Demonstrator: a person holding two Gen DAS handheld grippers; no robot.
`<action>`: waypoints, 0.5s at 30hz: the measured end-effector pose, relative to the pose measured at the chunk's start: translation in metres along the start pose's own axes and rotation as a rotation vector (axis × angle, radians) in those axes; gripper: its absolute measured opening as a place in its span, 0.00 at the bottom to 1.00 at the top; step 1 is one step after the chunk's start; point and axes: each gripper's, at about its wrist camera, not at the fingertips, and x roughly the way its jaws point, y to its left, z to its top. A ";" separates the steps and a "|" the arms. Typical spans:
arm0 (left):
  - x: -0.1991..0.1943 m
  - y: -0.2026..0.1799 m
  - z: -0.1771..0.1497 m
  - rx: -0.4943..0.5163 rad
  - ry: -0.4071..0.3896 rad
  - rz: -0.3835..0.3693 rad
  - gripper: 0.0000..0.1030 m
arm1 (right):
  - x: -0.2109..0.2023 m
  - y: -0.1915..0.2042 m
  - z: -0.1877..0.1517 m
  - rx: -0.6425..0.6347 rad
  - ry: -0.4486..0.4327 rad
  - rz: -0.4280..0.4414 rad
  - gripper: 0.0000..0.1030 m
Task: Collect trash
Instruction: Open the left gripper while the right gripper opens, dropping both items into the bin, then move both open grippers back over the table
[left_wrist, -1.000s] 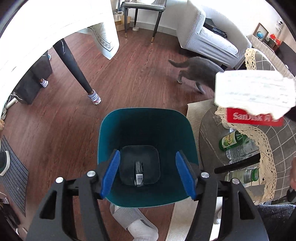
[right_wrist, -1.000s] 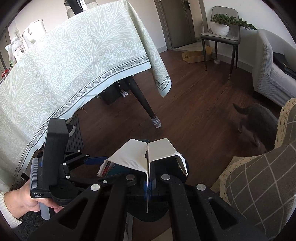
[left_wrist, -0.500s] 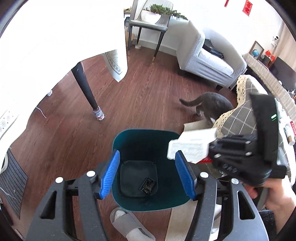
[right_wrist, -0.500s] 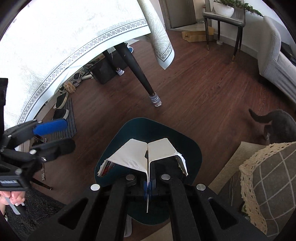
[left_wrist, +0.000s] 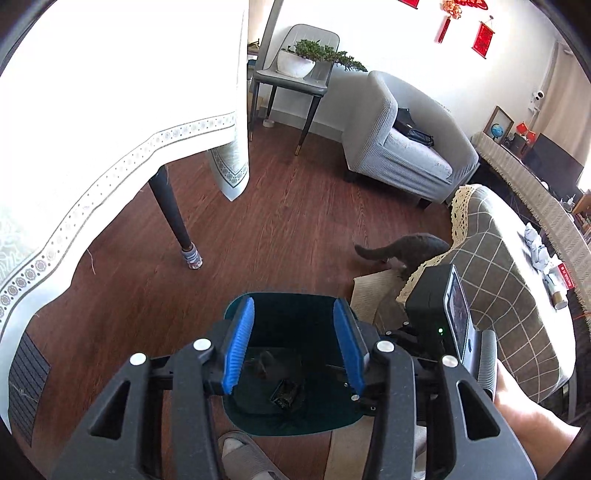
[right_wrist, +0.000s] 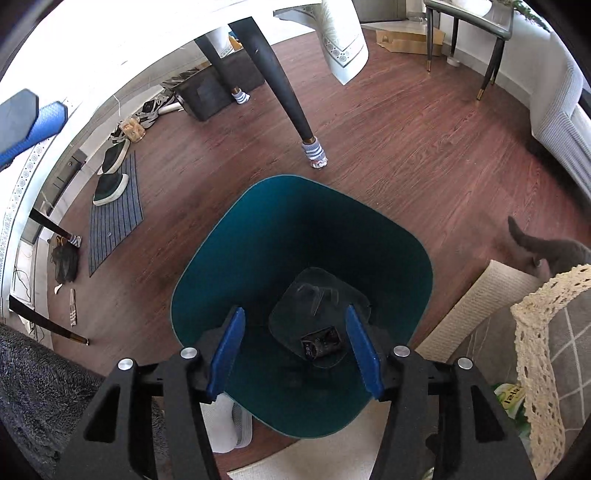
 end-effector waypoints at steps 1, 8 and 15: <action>-0.003 -0.002 0.002 -0.001 -0.013 -0.003 0.45 | -0.003 -0.001 -0.001 0.003 -0.006 -0.001 0.56; -0.024 -0.025 0.016 0.016 -0.104 -0.043 0.45 | -0.034 -0.010 -0.002 0.012 -0.072 0.005 0.56; -0.041 -0.065 0.027 0.068 -0.167 -0.085 0.45 | -0.103 -0.019 -0.005 0.001 -0.224 -0.002 0.56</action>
